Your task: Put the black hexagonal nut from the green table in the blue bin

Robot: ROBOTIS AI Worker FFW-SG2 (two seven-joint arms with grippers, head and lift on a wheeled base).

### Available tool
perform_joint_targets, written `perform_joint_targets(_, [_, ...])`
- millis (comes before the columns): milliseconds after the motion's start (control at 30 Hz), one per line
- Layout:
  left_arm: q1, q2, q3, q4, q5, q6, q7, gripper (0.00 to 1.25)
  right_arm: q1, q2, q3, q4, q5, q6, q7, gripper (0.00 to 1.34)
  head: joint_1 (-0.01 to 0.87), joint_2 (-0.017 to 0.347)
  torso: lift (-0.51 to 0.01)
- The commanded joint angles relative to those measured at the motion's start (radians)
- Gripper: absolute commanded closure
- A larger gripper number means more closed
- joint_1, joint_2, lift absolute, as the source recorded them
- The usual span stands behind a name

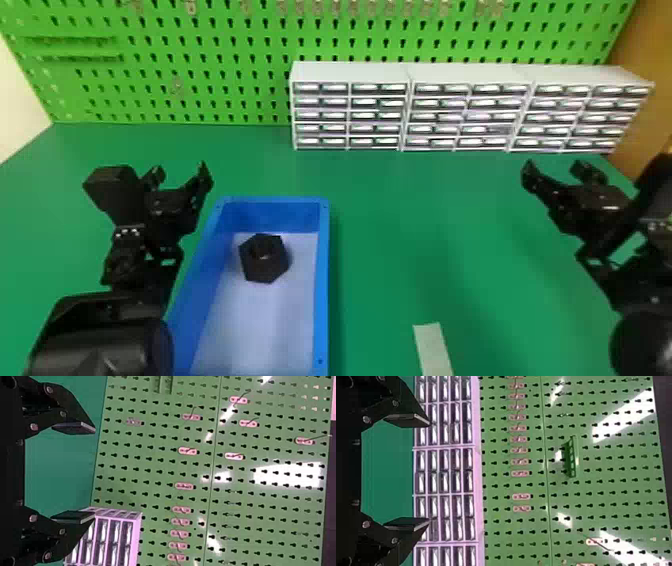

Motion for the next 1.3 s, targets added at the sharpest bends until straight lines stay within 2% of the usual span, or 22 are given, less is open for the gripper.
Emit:
perform_joint_targets(0, [0.0,-0.003,0.0,-0.001,0.001,0.0,0.0,0.49,0.025,0.012,0.024,0.0,0.027,-0.029,-0.001,0.4,0.686,0.051,-0.097])
perform_joint_targets(467, [-0.002,-0.003,0.001,-0.002,0.005,0.0,0.0,0.49,0.11,0.051,0.073,-0.013,0.078,-0.103,-0.022,0.4,0.686,0.051,-0.097])
perform_joint_targets(1267, [-0.007,-0.003,-0.002,-0.002,0.005,0.0,0.0,0.49,0.117,0.054,0.102,-0.019,0.074,-0.115,-0.038,0.4,0.686,0.051,-0.097])
